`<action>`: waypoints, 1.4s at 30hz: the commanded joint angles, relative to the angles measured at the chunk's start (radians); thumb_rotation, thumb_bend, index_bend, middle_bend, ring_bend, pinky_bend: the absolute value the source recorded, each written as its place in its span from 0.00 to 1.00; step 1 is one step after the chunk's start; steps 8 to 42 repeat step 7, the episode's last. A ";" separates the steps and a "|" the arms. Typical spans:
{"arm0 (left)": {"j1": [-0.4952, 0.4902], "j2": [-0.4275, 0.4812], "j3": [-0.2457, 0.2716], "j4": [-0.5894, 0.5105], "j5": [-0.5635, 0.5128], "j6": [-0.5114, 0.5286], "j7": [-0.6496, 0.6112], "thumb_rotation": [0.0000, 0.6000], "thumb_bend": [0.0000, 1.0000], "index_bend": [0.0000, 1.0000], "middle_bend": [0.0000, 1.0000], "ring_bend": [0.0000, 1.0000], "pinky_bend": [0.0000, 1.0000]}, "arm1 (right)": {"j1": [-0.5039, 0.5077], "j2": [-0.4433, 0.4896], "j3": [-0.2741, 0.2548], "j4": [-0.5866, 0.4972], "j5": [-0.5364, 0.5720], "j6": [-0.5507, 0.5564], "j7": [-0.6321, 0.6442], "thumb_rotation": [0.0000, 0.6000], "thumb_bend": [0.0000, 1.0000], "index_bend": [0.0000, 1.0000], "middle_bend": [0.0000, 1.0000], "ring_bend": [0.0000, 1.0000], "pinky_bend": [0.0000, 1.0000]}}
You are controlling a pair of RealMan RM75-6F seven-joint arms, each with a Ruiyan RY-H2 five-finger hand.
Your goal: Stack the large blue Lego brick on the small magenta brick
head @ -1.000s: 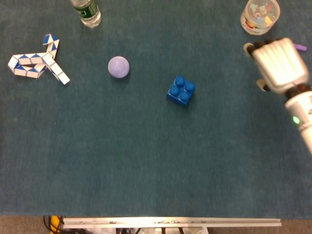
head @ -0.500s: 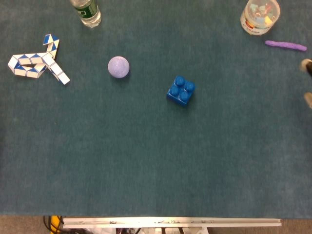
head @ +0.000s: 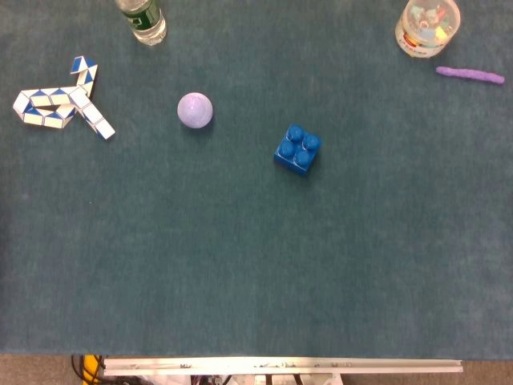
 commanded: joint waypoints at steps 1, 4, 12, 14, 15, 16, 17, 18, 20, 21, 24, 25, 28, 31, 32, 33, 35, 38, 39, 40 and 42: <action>0.001 0.001 0.002 -0.002 0.004 0.003 0.005 1.00 0.21 0.24 0.21 0.19 0.15 | -0.016 0.008 0.018 -0.008 -0.015 -0.008 0.004 1.00 0.16 0.40 0.45 0.37 0.49; 0.000 0.003 0.003 -0.006 0.003 0.000 0.008 1.00 0.21 0.24 0.21 0.19 0.15 | -0.030 0.014 0.034 -0.013 -0.018 -0.023 0.003 1.00 0.15 0.40 0.45 0.37 0.49; -0.002 0.005 0.004 -0.010 0.007 0.000 0.011 1.00 0.21 0.24 0.21 0.19 0.15 | -0.039 0.023 0.049 -0.024 -0.016 -0.045 0.000 1.00 0.16 0.40 0.45 0.37 0.49; -0.002 0.005 0.004 -0.010 0.007 0.000 0.011 1.00 0.21 0.24 0.21 0.19 0.15 | -0.039 0.023 0.049 -0.024 -0.016 -0.045 0.000 1.00 0.16 0.40 0.45 0.37 0.49; -0.002 0.005 0.004 -0.010 0.007 0.000 0.011 1.00 0.21 0.24 0.21 0.19 0.15 | -0.039 0.023 0.049 -0.024 -0.016 -0.045 0.000 1.00 0.16 0.40 0.45 0.37 0.49; -0.002 0.005 0.004 -0.010 0.007 0.000 0.011 1.00 0.21 0.24 0.21 0.19 0.15 | -0.039 0.023 0.049 -0.024 -0.016 -0.045 0.000 1.00 0.16 0.40 0.45 0.37 0.49; -0.002 0.005 0.004 -0.010 0.007 0.000 0.011 1.00 0.21 0.24 0.21 0.19 0.15 | -0.039 0.023 0.049 -0.024 -0.016 -0.045 0.000 1.00 0.16 0.40 0.45 0.37 0.49; -0.002 0.005 0.004 -0.010 0.007 0.000 0.011 1.00 0.21 0.24 0.21 0.19 0.15 | -0.039 0.023 0.049 -0.024 -0.016 -0.045 0.000 1.00 0.16 0.40 0.45 0.37 0.49; -0.002 0.005 0.004 -0.010 0.007 0.000 0.011 1.00 0.21 0.24 0.21 0.19 0.15 | -0.039 0.023 0.049 -0.024 -0.016 -0.045 0.000 1.00 0.16 0.40 0.45 0.37 0.49; -0.002 0.005 0.004 -0.010 0.007 0.000 0.011 1.00 0.21 0.24 0.21 0.19 0.15 | -0.039 0.023 0.049 -0.024 -0.016 -0.045 0.000 1.00 0.16 0.40 0.45 0.37 0.49; -0.002 0.005 0.004 -0.010 0.007 0.000 0.011 1.00 0.21 0.24 0.21 0.19 0.15 | -0.039 0.023 0.049 -0.024 -0.016 -0.045 0.000 1.00 0.16 0.40 0.45 0.37 0.49; -0.002 0.005 0.004 -0.010 0.007 0.000 0.011 1.00 0.21 0.24 0.21 0.19 0.15 | -0.039 0.023 0.049 -0.024 -0.016 -0.045 0.000 1.00 0.16 0.40 0.45 0.37 0.49; -0.002 0.005 0.004 -0.010 0.007 0.000 0.011 1.00 0.21 0.24 0.21 0.19 0.15 | -0.039 0.023 0.049 -0.024 -0.016 -0.045 0.000 1.00 0.16 0.40 0.45 0.37 0.49; -0.002 0.005 0.004 -0.010 0.007 0.000 0.011 1.00 0.21 0.24 0.21 0.19 0.15 | -0.039 0.023 0.049 -0.024 -0.016 -0.045 0.000 1.00 0.16 0.40 0.45 0.37 0.49; -0.002 0.005 0.004 -0.010 0.007 0.000 0.011 1.00 0.21 0.24 0.21 0.19 0.15 | -0.039 0.023 0.049 -0.024 -0.016 -0.045 0.000 1.00 0.16 0.40 0.45 0.37 0.49; -0.002 0.005 0.004 -0.010 0.007 0.000 0.011 1.00 0.21 0.24 0.21 0.19 0.15 | -0.039 0.023 0.049 -0.024 -0.016 -0.045 0.000 1.00 0.16 0.40 0.45 0.37 0.49; -0.002 0.005 0.004 -0.010 0.007 0.000 0.011 1.00 0.21 0.24 0.21 0.19 0.15 | -0.039 0.023 0.049 -0.024 -0.016 -0.045 0.000 1.00 0.16 0.40 0.45 0.37 0.49; -0.002 0.005 0.004 -0.010 0.007 0.000 0.011 1.00 0.21 0.24 0.21 0.19 0.15 | -0.039 0.023 0.049 -0.024 -0.016 -0.045 0.000 1.00 0.16 0.40 0.45 0.37 0.49; -0.002 0.005 0.004 -0.010 0.007 0.000 0.011 1.00 0.21 0.24 0.21 0.19 0.15 | -0.039 0.023 0.049 -0.024 -0.016 -0.045 0.000 1.00 0.16 0.40 0.45 0.37 0.49; -0.002 0.005 0.004 -0.010 0.007 0.000 0.011 1.00 0.21 0.24 0.21 0.19 0.15 | -0.039 0.023 0.049 -0.024 -0.016 -0.045 0.000 1.00 0.16 0.40 0.45 0.37 0.49; -0.002 0.005 0.004 -0.010 0.007 0.000 0.011 1.00 0.21 0.24 0.21 0.19 0.15 | -0.039 0.023 0.049 -0.024 -0.016 -0.045 0.000 1.00 0.16 0.40 0.45 0.37 0.49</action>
